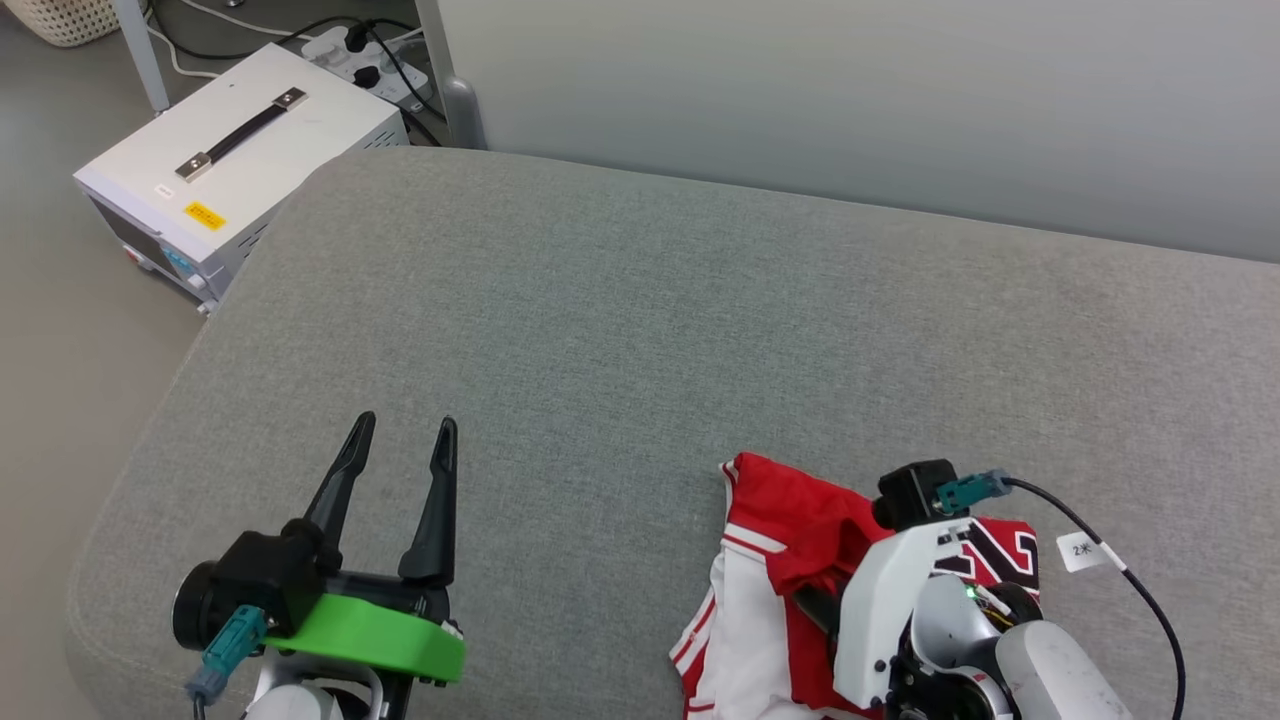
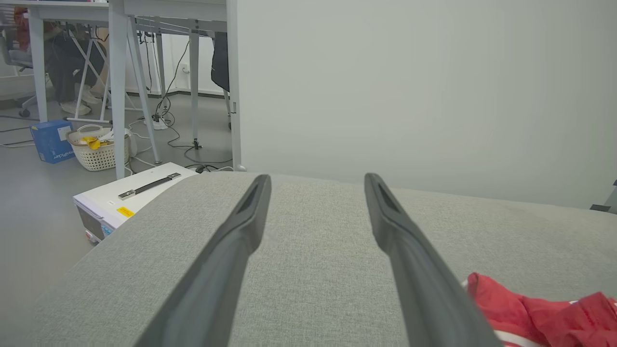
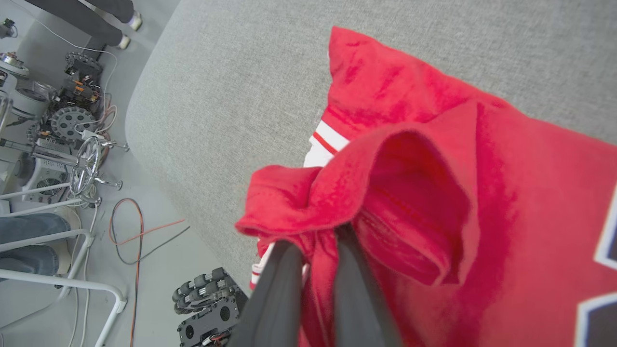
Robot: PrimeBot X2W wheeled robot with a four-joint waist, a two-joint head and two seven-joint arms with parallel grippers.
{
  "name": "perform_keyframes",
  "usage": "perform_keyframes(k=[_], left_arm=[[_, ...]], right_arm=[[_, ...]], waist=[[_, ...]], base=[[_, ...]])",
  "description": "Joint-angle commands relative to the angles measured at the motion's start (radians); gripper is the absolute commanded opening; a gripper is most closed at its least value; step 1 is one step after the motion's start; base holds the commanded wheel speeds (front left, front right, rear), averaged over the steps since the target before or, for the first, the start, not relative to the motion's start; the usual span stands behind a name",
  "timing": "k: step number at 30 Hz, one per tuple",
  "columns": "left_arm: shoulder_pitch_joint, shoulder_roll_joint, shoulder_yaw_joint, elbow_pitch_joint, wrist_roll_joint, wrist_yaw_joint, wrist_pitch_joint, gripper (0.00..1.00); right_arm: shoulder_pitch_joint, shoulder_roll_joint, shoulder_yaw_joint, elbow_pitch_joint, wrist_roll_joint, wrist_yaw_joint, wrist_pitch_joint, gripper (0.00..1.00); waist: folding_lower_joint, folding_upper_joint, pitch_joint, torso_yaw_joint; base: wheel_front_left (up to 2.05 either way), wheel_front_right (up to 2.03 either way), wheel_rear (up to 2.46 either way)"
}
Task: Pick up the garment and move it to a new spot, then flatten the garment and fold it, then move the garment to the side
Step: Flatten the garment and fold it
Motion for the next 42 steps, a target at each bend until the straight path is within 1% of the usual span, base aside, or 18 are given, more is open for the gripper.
perform_keyframes(k=[1,2,5,10,14,17,21,23,25,29,31,33,37,42], left_arm=[[-0.016,0.003,0.001,0.002,-0.004,-0.003,-0.006,1.0],[-0.017,0.003,0.0,0.004,-0.004,-0.003,-0.006,1.0],[-0.02,0.002,-0.001,0.007,-0.003,-0.003,-0.006,1.0],[-0.02,0.001,-0.002,0.013,-0.003,-0.003,-0.006,1.0],[-0.019,-0.001,-0.003,0.018,-0.002,-0.003,-0.006,1.0],[-0.017,-0.001,-0.003,0.02,-0.002,-0.003,-0.006,1.0],[-0.012,-0.001,-0.003,0.018,-0.002,-0.003,-0.006,1.0],[-0.01,-0.002,0.0,0.016,-0.002,-0.003,-0.006,1.0],[-0.008,-0.003,-0.001,0.014,-0.002,-0.003,-0.006,1.0],[-0.008,-0.004,0.001,0.009,-0.002,-0.003,-0.006,1.0],[-0.01,-0.005,-0.001,0.007,-0.002,-0.003,-0.006,1.0],[-0.011,-0.007,-0.004,0.006,-0.002,-0.003,-0.006,1.0],[-0.008,-0.01,-0.01,0.006,-0.003,-0.003,-0.006,1.0],[-0.003,-0.015,-0.01,0.005,-0.005,-0.003,-0.006,1.0]], right_arm=[[-0.024,-0.003,0.01,0.022,-0.018,-0.001,-0.01,0.2],[-0.033,-0.003,0.019,0.042,-0.036,-0.001,-0.013,1.0],[-0.063,-0.003,0.058,0.072,-0.093,-0.001,-0.034,1.0],[-0.102,-0.003,0.152,0.07,-0.108,-0.001,-0.06,1.0],[-0.137,-0.01,0.223,0.068,-0.193,-0.001,-0.064,1.0],[-0.145,-0.013,0.229,0.075,-0.22,-0.001,-0.077,1.0],[-0.149,-0.016,0.198,0.067,-0.212,-0.001,-0.098,1.0],[-0.158,-0.034,0.184,0.053,-0.211,-0.001,-0.117,1.0],[-0.172,-0.063,0.166,0.038,-0.215,-0.001,-0.146,1.0],[-0.199,-0.15,0.133,0.022,-0.249,-0.001,-0.219,1.0],[-0.208,-0.202,0.104,0.017,-0.276,-0.001,-0.277,1.0],[-0.206,-0.239,0.068,0.019,-0.294,-0.001,-0.329,1.0],[-0.188,-0.292,-0.001,0.004,-0.319,-0.001,-0.443,1.0],[-0.137,-0.3,-0.108,-0.027,-0.333,-0.001,-0.543,1.0]], waist=[[0.0,0.0103,0.006,0.006],[0.0,0.0103,0.008,0.008],[0.0,0.0103,0.01,0.01],[0.0,0.0103,0.008,0.005],[0.0,0.0103,-0.001,-0.005],[0.0,0.0103,-0.007,-0.013],[0.0,0.0103,-0.014,-0.029],[0.0,0.0103,-0.016,-0.042],[0.0,0.0103,-0.017,-0.056],[0.0,0.0103,-0.019,-0.089],[0.0,0.0103,-0.019,-0.107],[0.0,0.0103,-0.02,-0.121],[0.0,0.0103,-0.023,-0.152],[0.0,0.0103,-0.018,-0.182]], base=[[0.0,0.0,0.0],[0.0,0.0,0.0],[0.0,0.0,0.0],[0.0,0.0,0.0],[0.0,0.0,0.0],[0.0,0.0,0.0],[0.0,0.0,0.0],[0.0,0.0,0.0],[0.0,0.0,0.0],[0.0,0.0,0.0],[0.0,0.0,0.0],[0.0,0.0,0.0],[0.0,0.0,0.0],[0.0,0.0,0.0]])
